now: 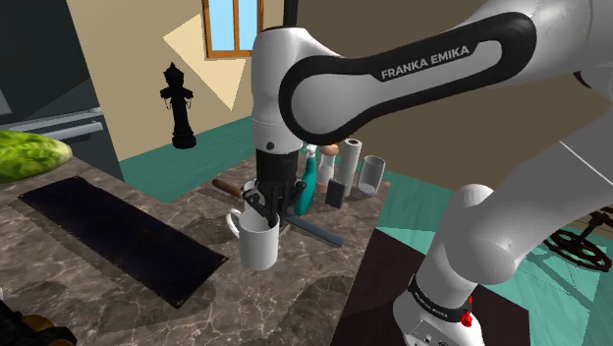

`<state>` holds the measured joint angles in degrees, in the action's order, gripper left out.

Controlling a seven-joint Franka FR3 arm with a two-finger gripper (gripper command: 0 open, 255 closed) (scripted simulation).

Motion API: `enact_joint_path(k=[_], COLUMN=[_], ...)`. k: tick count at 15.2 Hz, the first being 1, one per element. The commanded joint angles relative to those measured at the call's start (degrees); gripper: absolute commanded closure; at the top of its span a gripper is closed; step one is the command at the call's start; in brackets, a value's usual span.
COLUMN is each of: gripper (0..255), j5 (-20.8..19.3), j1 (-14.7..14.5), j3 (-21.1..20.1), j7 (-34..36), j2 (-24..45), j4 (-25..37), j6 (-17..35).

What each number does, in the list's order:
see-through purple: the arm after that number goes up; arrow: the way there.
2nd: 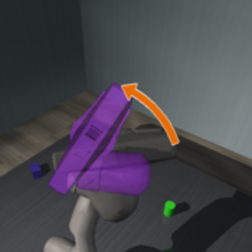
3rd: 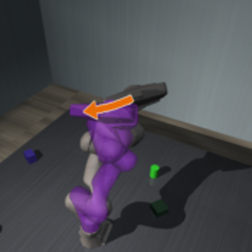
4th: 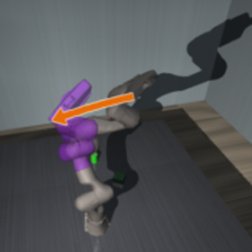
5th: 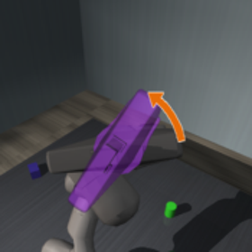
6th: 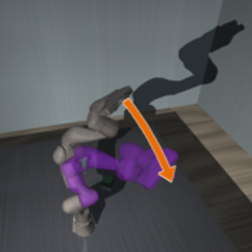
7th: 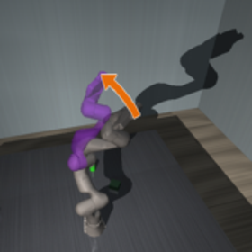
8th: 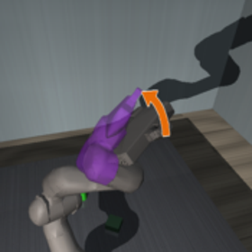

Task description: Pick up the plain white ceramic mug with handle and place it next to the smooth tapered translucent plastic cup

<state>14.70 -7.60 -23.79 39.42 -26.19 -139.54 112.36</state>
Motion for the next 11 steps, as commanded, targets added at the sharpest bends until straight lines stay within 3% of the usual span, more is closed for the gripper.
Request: enact_joint_path(k=[1,11], gripper=[255,255], j5=[-0.1,-0.8], j1=[0.0,0.2], j3=[0.3,1.6], j7=[0.1,0.5], j2=[-0.7,-2.1], j4=[1.1,7.6], j6=[-1.8,-9.7])
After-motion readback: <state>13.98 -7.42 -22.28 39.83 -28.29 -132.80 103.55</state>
